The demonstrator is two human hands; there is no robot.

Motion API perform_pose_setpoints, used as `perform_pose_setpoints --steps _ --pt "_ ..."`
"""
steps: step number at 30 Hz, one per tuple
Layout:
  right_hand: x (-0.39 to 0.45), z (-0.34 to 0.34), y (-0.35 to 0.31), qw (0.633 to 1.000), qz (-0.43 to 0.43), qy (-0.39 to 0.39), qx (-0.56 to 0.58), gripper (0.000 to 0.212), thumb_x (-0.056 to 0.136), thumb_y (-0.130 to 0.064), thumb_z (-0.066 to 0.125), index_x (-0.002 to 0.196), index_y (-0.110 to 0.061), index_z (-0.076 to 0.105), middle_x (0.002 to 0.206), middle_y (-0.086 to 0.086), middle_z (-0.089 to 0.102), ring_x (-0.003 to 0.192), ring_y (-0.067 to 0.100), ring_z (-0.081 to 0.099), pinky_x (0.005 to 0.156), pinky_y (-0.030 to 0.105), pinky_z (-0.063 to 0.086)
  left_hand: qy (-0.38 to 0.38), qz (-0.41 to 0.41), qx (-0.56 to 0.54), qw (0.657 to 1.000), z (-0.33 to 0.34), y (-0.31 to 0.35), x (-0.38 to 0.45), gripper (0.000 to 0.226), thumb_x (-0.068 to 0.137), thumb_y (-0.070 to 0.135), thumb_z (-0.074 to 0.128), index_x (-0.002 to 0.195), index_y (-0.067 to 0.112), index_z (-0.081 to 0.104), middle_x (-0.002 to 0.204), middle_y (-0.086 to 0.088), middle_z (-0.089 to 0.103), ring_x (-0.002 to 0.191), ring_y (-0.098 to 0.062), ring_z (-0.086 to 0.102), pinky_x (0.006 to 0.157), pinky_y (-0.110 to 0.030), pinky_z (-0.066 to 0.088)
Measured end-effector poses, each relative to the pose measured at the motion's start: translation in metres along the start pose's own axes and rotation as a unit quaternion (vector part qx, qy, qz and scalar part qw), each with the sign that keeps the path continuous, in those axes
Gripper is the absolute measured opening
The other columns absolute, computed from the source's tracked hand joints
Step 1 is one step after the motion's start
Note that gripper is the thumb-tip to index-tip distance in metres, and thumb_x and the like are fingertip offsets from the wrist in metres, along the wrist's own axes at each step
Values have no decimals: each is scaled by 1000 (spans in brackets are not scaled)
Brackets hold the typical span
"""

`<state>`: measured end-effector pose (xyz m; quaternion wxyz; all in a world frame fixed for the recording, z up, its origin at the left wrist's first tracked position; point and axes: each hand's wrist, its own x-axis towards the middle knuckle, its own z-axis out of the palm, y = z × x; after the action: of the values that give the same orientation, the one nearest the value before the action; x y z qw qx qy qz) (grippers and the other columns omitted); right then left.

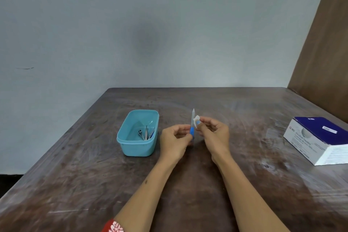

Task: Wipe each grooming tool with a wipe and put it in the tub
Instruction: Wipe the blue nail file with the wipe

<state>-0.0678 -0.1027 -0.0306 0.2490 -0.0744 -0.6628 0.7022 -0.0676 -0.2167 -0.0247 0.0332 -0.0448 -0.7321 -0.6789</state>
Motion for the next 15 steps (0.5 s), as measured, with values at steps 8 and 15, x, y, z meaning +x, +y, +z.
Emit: perform_pose_setpoints --steps 8,15 --pt "-5 3 -2 1000 3 -15 -1 14 77 -7 75 81 -19 71 81 4 74 79 16 72 74 30 58 -2 -4 -49 999 -1 2 -3 27 79 -8 63 98 12 69 87 -7 71 83 -18 70 72 -29 59" --pt "-4 3 3 999 -12 -35 -28 17 84 -14 69 101 -12 73 91 -1 73 87 9 68 78 23 54 -14 -18 -61 998 -1 3 -2 26 82 -7 62 102 9 68 91 -7 71 84 -17 70 72 -27 59"
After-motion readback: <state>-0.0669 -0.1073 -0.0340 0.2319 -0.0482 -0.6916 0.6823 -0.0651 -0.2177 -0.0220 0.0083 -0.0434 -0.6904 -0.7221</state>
